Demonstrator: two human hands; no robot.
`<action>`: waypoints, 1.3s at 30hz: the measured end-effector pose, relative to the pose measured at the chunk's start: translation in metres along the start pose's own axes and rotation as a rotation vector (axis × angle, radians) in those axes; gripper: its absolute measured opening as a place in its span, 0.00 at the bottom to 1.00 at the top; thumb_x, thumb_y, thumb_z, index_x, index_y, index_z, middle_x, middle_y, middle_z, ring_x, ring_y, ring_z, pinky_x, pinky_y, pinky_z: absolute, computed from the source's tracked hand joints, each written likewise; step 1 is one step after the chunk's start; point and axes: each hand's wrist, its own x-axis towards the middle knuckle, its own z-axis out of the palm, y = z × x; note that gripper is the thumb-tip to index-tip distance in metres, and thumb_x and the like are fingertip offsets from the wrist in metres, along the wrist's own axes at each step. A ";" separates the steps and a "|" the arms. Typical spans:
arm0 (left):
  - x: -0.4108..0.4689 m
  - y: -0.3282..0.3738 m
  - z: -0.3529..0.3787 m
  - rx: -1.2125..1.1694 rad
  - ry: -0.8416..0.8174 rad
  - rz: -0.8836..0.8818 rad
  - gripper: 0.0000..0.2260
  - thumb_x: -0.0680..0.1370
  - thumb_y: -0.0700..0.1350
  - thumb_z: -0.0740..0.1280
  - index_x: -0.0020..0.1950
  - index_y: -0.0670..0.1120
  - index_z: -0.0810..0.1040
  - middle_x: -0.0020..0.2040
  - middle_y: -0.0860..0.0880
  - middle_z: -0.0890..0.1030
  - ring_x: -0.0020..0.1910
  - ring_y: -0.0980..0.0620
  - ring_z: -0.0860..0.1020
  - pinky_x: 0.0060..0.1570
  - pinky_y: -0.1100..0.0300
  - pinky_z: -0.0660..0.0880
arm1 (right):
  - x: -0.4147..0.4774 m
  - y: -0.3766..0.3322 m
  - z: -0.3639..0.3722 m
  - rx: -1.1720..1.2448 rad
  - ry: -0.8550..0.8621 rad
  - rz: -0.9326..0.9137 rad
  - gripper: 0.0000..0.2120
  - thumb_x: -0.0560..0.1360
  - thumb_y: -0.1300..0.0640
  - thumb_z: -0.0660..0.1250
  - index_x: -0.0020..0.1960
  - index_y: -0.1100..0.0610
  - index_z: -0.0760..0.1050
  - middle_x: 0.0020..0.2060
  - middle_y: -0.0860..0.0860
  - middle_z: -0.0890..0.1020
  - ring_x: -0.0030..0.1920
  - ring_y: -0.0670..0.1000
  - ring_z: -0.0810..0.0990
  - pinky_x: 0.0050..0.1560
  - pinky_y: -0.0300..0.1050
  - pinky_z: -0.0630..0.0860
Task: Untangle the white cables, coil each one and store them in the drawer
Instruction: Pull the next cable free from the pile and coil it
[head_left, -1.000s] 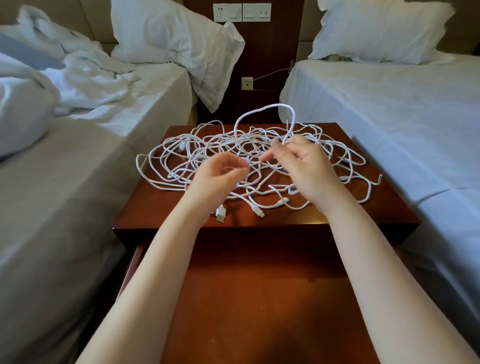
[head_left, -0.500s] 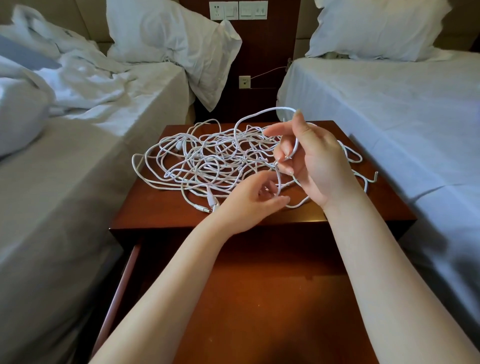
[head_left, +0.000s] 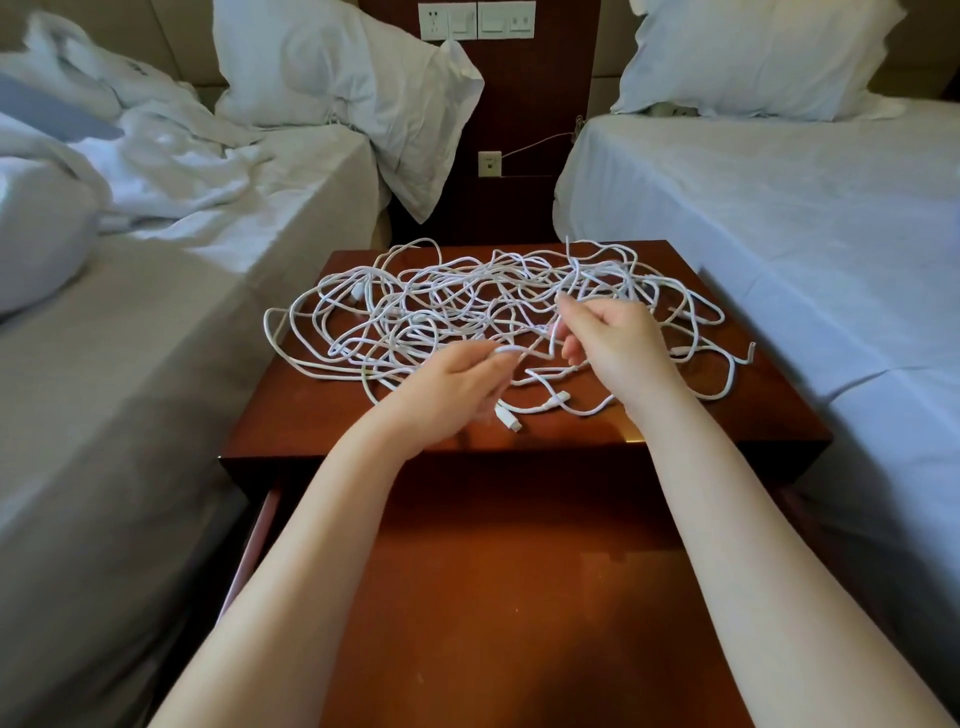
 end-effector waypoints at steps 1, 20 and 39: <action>0.000 0.000 -0.004 0.007 0.049 -0.007 0.17 0.83 0.45 0.56 0.33 0.45 0.66 0.25 0.55 0.64 0.26 0.56 0.62 0.34 0.57 0.65 | -0.001 0.000 0.000 -0.089 0.005 -0.041 0.19 0.80 0.47 0.62 0.37 0.57 0.80 0.30 0.52 0.81 0.34 0.49 0.79 0.42 0.44 0.76; -0.011 0.022 -0.012 0.033 0.039 0.069 0.16 0.82 0.47 0.58 0.34 0.47 0.70 0.28 0.54 0.67 0.30 0.55 0.65 0.35 0.61 0.68 | 0.004 0.011 0.017 -0.476 0.134 -0.765 0.07 0.73 0.55 0.67 0.42 0.55 0.82 0.39 0.48 0.83 0.49 0.53 0.78 0.55 0.45 0.64; -0.006 0.016 -0.001 0.435 -0.164 -0.266 0.11 0.76 0.35 0.59 0.42 0.47 0.79 0.31 0.52 0.75 0.29 0.55 0.72 0.31 0.65 0.68 | 0.005 0.009 0.005 -0.276 0.004 -0.665 0.03 0.73 0.61 0.72 0.46 0.56 0.83 0.39 0.45 0.78 0.39 0.46 0.77 0.40 0.49 0.78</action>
